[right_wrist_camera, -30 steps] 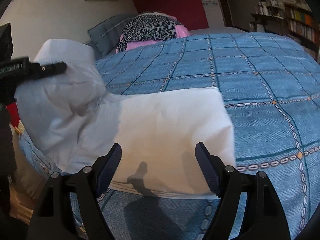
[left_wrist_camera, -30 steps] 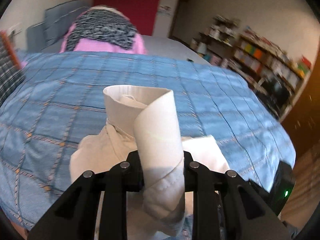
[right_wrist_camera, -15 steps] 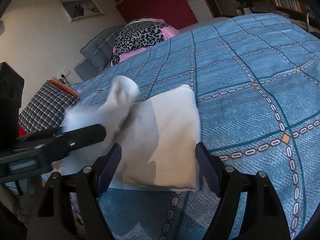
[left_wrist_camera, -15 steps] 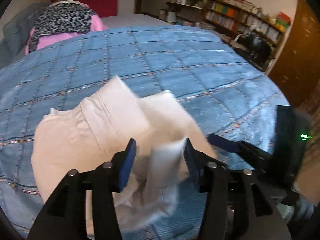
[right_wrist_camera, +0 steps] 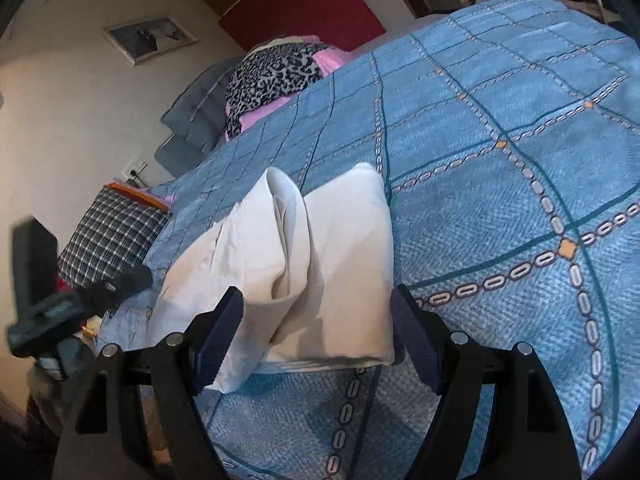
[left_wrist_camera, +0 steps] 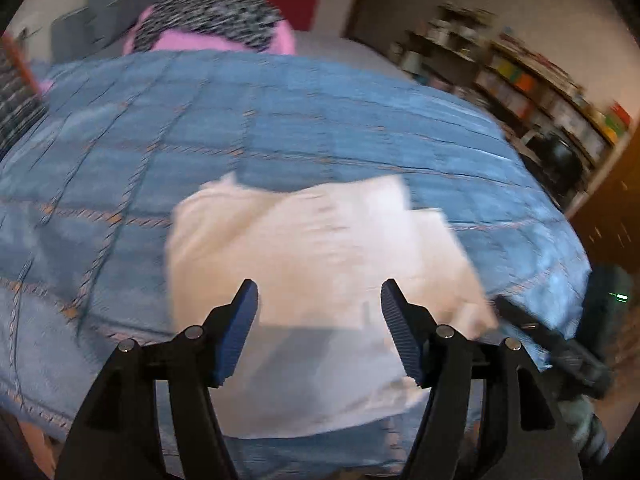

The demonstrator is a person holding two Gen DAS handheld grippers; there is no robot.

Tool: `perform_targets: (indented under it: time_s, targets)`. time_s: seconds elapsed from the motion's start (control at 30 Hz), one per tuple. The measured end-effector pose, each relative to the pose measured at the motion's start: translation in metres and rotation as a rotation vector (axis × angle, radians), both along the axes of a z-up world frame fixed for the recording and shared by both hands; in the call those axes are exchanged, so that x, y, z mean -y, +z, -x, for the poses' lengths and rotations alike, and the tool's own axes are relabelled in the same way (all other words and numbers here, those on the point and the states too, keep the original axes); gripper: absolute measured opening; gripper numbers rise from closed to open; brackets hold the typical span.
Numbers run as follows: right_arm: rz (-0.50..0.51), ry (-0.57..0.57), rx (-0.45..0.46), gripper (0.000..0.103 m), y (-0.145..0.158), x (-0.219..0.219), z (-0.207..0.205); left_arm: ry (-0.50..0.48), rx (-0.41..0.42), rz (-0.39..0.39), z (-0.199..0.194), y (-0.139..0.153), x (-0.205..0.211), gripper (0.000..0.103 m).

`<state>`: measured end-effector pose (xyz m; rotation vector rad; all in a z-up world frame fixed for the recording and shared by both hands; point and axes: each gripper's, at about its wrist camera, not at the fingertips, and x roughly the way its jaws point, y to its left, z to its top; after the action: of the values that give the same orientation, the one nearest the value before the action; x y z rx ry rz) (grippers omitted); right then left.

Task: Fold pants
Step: 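Fold the lifted pants edge over with the left gripper and lower it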

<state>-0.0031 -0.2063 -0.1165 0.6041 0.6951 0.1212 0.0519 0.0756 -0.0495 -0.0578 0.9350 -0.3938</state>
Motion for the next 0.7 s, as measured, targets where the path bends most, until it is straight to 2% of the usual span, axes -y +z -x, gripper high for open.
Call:
perform_targets:
  time_s: [0.17,0.23,0.33,0.4,0.47,0.6,0.7]
  targets:
    - [-0.007,0.08,0.029,0.076,0.018,-0.018,-0.007,0.053,-0.035,0.006,-0.006,-0.019,-0.022,0.065]
    - [-0.009,0.116,0.012,0.076,0.018,-0.027,-0.021,0.051,-0.03,0.002,-0.004,-0.023,-0.023,0.066]
    - [0.017,0.105,-0.056,0.076,0.008,-0.033,-0.046,0.052,-0.023,0.012,-0.004,-0.026,-0.023,0.071]
    - [-0.01,0.112,-0.087,0.074,0.0,-0.033,-0.058,0.058,-0.028,0.025,-0.004,-0.028,-0.026,0.072]
    - [-0.031,0.116,-0.142,0.059,-0.012,-0.035,-0.069,0.062,-0.033,0.034,-0.007,-0.031,-0.031,0.073]
    - [0.01,0.128,-0.159,0.048,-0.016,-0.044,-0.071,0.068,-0.04,0.049,-0.008,-0.035,-0.036,0.078]
    - [0.017,0.137,-0.155,0.033,-0.015,-0.048,-0.07,0.076,-0.049,0.054,-0.01,-0.039,-0.04,0.079]
